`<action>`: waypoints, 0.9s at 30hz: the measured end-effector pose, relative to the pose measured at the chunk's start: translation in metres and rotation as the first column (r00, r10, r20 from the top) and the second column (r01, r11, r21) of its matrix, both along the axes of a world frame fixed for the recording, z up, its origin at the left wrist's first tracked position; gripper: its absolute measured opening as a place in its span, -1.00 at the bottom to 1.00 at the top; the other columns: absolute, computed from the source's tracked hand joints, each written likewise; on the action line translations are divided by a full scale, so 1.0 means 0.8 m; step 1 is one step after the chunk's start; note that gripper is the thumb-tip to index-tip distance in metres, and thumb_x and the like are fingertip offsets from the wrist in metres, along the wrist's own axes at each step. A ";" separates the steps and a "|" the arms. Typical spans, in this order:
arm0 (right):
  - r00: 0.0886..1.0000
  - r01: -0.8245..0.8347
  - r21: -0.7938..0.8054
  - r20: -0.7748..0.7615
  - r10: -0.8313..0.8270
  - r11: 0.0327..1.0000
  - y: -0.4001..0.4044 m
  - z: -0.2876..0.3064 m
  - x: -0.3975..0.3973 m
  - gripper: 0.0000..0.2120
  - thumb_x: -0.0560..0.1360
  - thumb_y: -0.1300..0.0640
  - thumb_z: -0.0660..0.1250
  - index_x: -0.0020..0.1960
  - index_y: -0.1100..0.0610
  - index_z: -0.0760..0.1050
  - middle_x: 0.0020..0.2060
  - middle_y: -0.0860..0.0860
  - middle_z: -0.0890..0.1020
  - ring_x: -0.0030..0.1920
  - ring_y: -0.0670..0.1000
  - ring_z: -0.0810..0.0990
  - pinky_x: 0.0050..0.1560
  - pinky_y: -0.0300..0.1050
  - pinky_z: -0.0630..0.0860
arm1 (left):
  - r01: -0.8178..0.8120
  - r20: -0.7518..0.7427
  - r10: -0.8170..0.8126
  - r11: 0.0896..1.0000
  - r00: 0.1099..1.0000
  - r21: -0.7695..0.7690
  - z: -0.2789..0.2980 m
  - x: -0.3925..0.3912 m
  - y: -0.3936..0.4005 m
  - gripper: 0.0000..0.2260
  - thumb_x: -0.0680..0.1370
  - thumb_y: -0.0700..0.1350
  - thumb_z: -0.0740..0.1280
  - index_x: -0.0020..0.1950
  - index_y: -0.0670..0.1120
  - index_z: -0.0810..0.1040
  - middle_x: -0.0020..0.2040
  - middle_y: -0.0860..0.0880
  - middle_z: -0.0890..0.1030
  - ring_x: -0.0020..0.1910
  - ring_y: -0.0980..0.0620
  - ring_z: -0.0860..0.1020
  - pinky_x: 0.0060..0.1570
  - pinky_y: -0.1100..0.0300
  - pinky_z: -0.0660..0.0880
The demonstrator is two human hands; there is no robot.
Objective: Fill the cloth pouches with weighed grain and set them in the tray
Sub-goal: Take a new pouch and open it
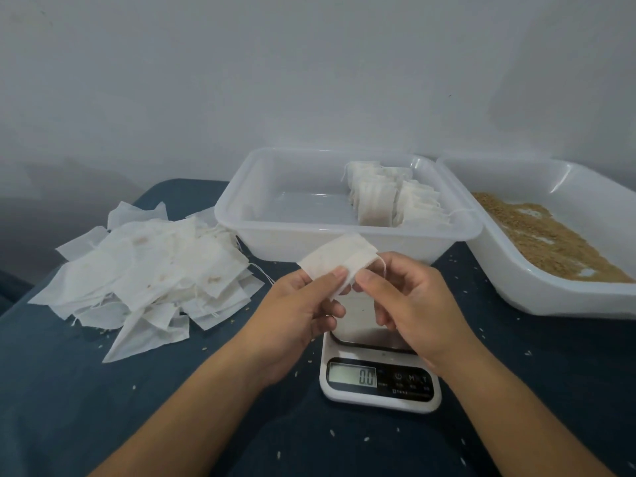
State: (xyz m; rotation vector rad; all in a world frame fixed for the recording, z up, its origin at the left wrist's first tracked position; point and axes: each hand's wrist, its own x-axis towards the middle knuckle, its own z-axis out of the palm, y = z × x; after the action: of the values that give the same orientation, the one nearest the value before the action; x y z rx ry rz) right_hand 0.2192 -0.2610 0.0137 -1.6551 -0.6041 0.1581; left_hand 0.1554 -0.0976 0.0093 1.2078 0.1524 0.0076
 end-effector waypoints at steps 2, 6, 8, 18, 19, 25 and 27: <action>1.000 0.012 0.009 -0.002 -0.012 1.000 -0.001 0.000 0.000 -0.89 0.60 0.20 0.40 -0.06 0.23 0.64 -0.32 -0.08 0.67 -0.47 -0.10 0.48 -0.41 -0.29 0.46 | 0.002 -0.010 -0.002 1.000 1.000 -0.010 -0.001 0.000 0.001 -0.91 0.48 0.05 0.45 -0.16 0.12 0.76 -0.22 0.10 0.63 -0.36 0.18 0.52 -0.36 0.35 0.49; 1.000 0.025 0.022 0.002 -0.025 0.999 0.000 0.001 -0.001 -0.88 0.61 0.20 0.38 -0.09 0.21 0.61 -0.34 -0.09 0.66 -0.48 -0.12 0.47 -0.44 -0.27 0.45 | -0.030 -0.021 0.030 1.000 0.999 -0.004 -0.005 0.001 0.002 -0.87 0.51 0.11 0.50 -0.05 0.09 0.75 -0.14 0.06 0.65 -0.35 0.15 0.54 -0.36 0.32 0.49; 0.998 0.055 0.034 -0.012 -0.055 0.998 -0.001 0.002 -0.001 -0.85 0.62 0.21 0.37 -0.13 0.18 0.59 -0.41 -0.15 0.61 -0.49 -0.14 0.46 -0.45 -0.27 0.44 | -0.252 -0.015 0.255 0.962 0.967 0.106 -0.010 0.006 0.004 -0.73 0.49 0.17 0.51 0.05 0.03 0.65 -0.14 0.08 0.64 -0.40 0.14 0.51 -0.41 0.30 0.45; 0.997 -0.051 -0.047 0.055 0.053 0.998 -0.002 0.003 -0.005 -0.83 0.62 0.22 0.36 -0.14 0.11 0.62 -0.42 -0.15 0.57 -0.42 -0.15 0.50 -0.36 -0.30 0.49 | -0.423 0.514 0.040 0.625 0.857 0.656 -0.014 -0.007 -0.003 -0.79 0.53 0.17 0.39 0.11 0.13 0.57 -0.07 0.11 0.64 -0.07 0.00 0.62 -0.16 0.19 0.56; 0.997 -0.053 -0.047 0.050 0.056 0.997 -0.002 0.003 -0.005 -0.83 0.62 0.23 0.36 -0.14 0.11 0.62 -0.41 -0.15 0.58 -0.41 -0.14 0.50 -0.35 -0.29 0.50 | -0.413 0.507 0.033 0.626 0.861 0.661 -0.013 -0.007 -0.004 -0.81 0.55 0.15 0.38 0.10 0.11 0.59 -0.05 0.11 0.65 -0.06 -0.01 0.63 -0.15 0.15 0.57; 0.998 -0.058 -0.040 0.026 0.059 0.998 -0.002 0.005 -0.005 -0.85 0.62 0.19 0.38 -0.13 0.12 0.63 -0.37 -0.05 0.60 -0.41 -0.12 0.51 -0.37 -0.31 0.48 | -0.465 0.507 0.108 0.592 0.855 0.659 -0.016 -0.005 0.001 -0.87 0.56 -0.10 0.41 0.01 0.15 0.60 -0.09 0.17 0.67 -0.11 0.04 0.64 -0.19 0.30 0.53; 0.997 -0.055 -0.078 0.041 0.059 0.995 -0.003 0.004 -0.006 -0.85 0.61 0.19 0.39 -0.14 0.12 0.61 -0.36 0.06 0.59 -0.40 -0.10 0.50 -0.36 -0.29 0.50 | -0.509 0.509 0.189 0.599 0.840 0.618 -0.015 -0.004 0.000 -0.84 0.51 -0.08 0.38 -0.01 0.20 0.57 -0.11 0.19 0.65 -0.14 0.10 0.62 -0.21 0.40 0.49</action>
State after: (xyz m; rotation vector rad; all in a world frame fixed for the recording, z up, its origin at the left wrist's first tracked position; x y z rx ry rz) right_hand 0.2142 -0.2634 0.0169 -1.7201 -0.6856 0.1900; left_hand 0.1518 -0.0979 -0.0026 1.9530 0.0263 0.7480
